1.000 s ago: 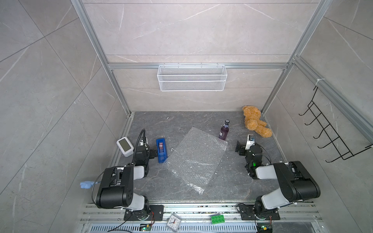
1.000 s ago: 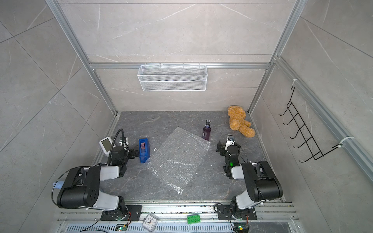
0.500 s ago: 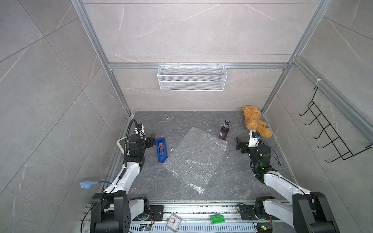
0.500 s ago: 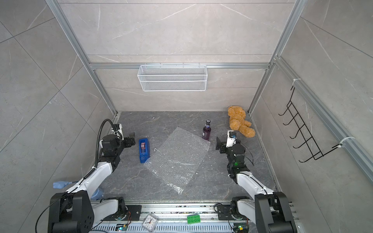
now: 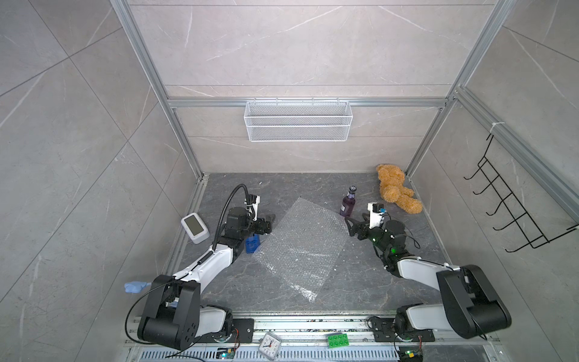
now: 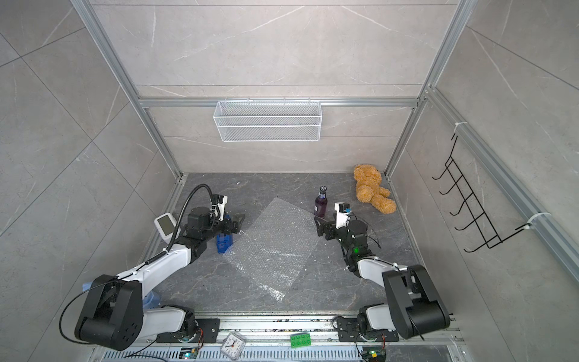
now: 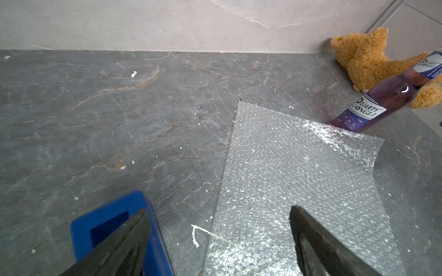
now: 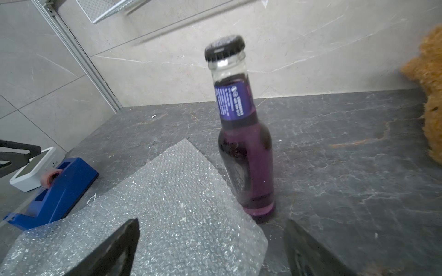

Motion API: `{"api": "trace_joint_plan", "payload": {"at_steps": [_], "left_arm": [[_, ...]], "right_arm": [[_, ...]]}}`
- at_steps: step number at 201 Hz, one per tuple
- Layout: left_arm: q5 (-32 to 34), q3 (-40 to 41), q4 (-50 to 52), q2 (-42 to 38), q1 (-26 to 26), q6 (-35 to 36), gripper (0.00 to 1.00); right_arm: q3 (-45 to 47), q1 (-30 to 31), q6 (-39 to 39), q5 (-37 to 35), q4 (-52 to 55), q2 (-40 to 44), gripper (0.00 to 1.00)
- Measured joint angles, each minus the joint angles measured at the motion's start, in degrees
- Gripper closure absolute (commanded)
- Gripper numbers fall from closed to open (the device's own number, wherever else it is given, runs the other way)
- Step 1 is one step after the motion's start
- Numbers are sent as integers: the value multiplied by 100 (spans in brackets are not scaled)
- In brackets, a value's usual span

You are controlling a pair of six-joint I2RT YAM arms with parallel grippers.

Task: Wrap wine bottles in bubble wrap
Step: Pick up the wine bottle from the center of the board.

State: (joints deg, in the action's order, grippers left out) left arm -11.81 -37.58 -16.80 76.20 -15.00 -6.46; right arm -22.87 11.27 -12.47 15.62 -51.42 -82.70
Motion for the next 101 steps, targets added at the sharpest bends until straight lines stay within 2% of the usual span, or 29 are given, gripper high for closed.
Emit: {"api": "trace_joint_plan", "payload": {"at_steps": [38, 101], "left_arm": [[-254, -4, -251, 131, -105, -2, 7], [-354, -15, -433, 203, -127, -4, 6]], "right_arm": [[-103, 149, 0, -435, -844, -883, 3], [-994, 278, 24, -1224, -1182, -1523, 1]]}}
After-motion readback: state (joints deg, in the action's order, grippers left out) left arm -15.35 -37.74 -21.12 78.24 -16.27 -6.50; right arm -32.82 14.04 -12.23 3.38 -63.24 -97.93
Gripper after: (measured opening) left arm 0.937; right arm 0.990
